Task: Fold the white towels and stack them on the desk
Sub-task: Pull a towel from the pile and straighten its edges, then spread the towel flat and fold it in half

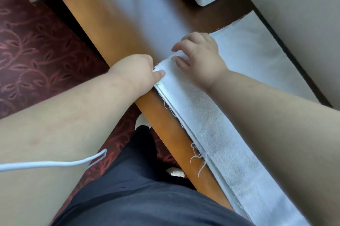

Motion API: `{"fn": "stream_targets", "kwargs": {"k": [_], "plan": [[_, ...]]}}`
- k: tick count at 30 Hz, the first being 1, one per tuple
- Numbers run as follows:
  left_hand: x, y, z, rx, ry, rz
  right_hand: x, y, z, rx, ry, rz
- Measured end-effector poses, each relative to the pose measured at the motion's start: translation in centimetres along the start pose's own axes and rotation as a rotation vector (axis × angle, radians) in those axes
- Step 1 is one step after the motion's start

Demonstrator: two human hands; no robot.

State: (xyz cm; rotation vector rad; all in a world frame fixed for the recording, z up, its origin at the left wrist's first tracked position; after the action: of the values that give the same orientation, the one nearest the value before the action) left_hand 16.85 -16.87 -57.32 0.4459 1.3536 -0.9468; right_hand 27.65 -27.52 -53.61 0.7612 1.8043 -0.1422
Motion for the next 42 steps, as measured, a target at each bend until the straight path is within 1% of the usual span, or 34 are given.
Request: {"fn": "stream_targets", "kwargs": {"k": [1,2,3,4,5,7,8,9,10,12,14,15,16,17,18,19,20,21,22,24,26,28,30,31,32,34,36,38,39,40,42], "plan": [[-0.8,-0.3,0.6,0.0,-0.028,0.11,-1.0,-0.1,1.0,0.042,-0.03,0.074],[-1.7,-0.8,1.8,0.058,-0.05,0.223,-2.3,-0.2,2.7,0.118,-0.056,0.153],[-2.2,-1.3,3.7,0.169,-0.062,0.306,-3.5,-0.6,4.9,0.223,-0.083,0.217],[-2.4,-1.9,6.0,0.303,-0.091,0.353,-4.6,-1.1,7.4,0.342,-0.116,0.254],[-2.1,-2.5,8.5,0.443,-0.116,0.351,-5.2,-1.9,10.0,0.468,-0.159,0.256],[0.2,-3.2,13.0,0.657,-0.097,0.23,-5.5,-3.8,15.1,0.716,-0.268,0.153],[1.7,-3.2,14.5,0.71,-0.058,0.145,-5.1,-4.8,17.0,0.81,-0.314,0.063],[3.1,-2.8,15.2,0.73,-0.005,0.071,-4.4,-5.5,18.2,0.866,-0.344,-0.03],[4.3,-2.2,15.1,0.725,0.06,0.019,-3.6,-5.8,18.9,0.883,-0.358,-0.1],[5.2,-1.0,13.7,0.679,0.166,-0.021,-2.5,-4.9,19.1,0.857,-0.352,-0.157],[4.7,-0.2,12.6,0.637,0.258,0.023,-2.0,-3.2,18.8,0.819,-0.302,-0.189],[4.1,0.2,12.3,0.612,0.309,0.048,-2.1,-2.4,18.6,0.813,-0.237,-0.187],[3.5,0.5,12.4,0.581,0.344,0.062,-2.5,-1.8,18.3,0.823,-0.125,-0.156],[3.0,0.9,12.8,0.559,0.35,0.07,-3.4,-1.6,18.0,0.859,0.032,-0.071],[2.6,1.1,13.7,0.572,0.335,0.075,-4.6,-1.9,17.7,0.902,0.182,0.055],[2.5,1.1,15.0,0.63,0.312,0.07,-6.1,-2.9,17.3,0.935,0.269,0.188],[2.6,0.8,16.4,0.714,0.285,0.052,-7.6,-4.3,16.8,0.95,0.253,0.288],[2.9,0.5,17.6,0.786,0.253,0.013,-8.8,-6.2,16.1,0.958,0.158,0.335],[3.4,0.5,18.3,0.817,0.231,-0.045,-9.6,-8.3,15.7,0.965,0.046,0.342],[4.4,1.1,18.6,0.797,0.27,-0.143,-10.2,-13.8,15.2,1.03,-0.131,0.274],[4.9,1.8,18.3,0.771,0.363,-0.16,-10.2,-20.5,15.4,1.154,-0.237,0.135],[4.8,2.3,18.5,0.718,0.421,-0.158,-10.1,-27.0,15.4,1.278,-0.245,-0.006],[4.4,2.1,19.7,0.645,0.479,-0.139,-10.1,-30.6,15.0,1.272,-0.205,-0.064],[4.1,1.4,20.8,0.638,0.494,-0.11,-10.5,-31.6,14.7,1.249,-0.188,-0.048],[3.9,0.2,22.3,0.673,0.479,-0.079,-10.9,-32.5,14.5,1.246,-0.181,-0.012],[4.5,-3.8,26.2,0.875,0.335,-0.063,-11.9,-34.9,14.0,1.311,-0.212,0.059],[6.2,-9.1,29.3,1.073,0.196,-0.183,-12.4,-38.0,13.3,1.402,-0.243,0.062],[8.7,-14.0,31.3,1.195,0.232,-0.279,-12.2,-40.9,12.2,1.43,-0.211,0.042],[9.7,-15.6,32.0,1.219,0.293,-0.269,-12.2,-42.1,11.7,1.42,-0.19,0.042],[10.2,-16.5,32.7,1.208,0.353,-0.218,-12.3,-43.3,11.2,1.408,-0.172,0.048],[9.9,-16.8,34.5,1.104,0.45,-0.076,-12.9,-45.8,10.4,1.404,-0.15,0.086]]}}
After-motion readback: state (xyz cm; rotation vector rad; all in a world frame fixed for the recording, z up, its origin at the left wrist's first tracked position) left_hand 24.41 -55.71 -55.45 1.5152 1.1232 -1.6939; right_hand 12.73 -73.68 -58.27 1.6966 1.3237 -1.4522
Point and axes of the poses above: each hand's wrist, its own y-axis towards the middle knuckle, its own x-axis out of the palm, z = x × y, the point moved 9 cm from there along y, towards the middle knuckle, and after that the axes turned 12 degrees about z, right-handed, at the moved point
